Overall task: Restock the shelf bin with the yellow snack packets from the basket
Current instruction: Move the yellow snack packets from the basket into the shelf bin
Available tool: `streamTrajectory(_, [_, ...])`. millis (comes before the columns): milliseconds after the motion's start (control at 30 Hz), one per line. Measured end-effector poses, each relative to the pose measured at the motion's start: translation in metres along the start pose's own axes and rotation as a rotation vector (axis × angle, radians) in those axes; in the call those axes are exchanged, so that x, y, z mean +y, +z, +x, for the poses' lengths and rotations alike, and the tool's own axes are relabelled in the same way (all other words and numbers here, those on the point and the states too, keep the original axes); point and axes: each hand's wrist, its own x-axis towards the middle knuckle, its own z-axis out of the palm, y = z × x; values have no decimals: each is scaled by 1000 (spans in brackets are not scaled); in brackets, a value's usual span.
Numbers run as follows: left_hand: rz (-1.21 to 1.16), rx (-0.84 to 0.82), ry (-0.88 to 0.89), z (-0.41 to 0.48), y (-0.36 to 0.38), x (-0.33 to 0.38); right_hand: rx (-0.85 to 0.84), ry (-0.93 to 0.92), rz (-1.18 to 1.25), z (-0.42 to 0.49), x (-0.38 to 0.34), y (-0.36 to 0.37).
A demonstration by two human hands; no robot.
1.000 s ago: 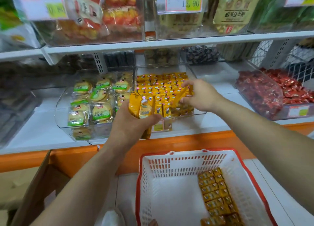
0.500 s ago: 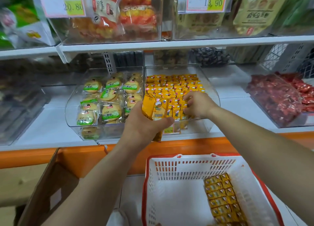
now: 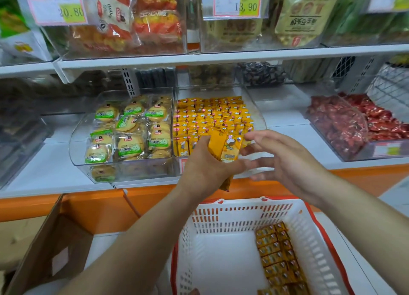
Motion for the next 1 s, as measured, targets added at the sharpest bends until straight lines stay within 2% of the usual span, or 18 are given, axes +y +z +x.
streamTrajectory(133, [46, -27, 6, -3, 20, 4, 1, 42, -126, 2, -1, -5])
streamTrajectory(400, [-231, -155, -156, -1, 30, 7, 50, 102, 96, 11, -1, -34])
streamTrajectory(567, [-327, -2, -231, 6, 24, 2, 100, 118, 253, 13, -2, -46])
streamTrajectory(700, [-364, 79, -233, 8, 19, 1, 49, 92, 329, 12, 4, -44])
streamTrajectory(867, [-347, 72, -172, 5, 25, -1, -88, 75, 46, 10, 20, -24])
streamTrajectory(1000, [-290, 71, -166, 9, 17, -8, -122, 36, -106, 11, 22, -21])
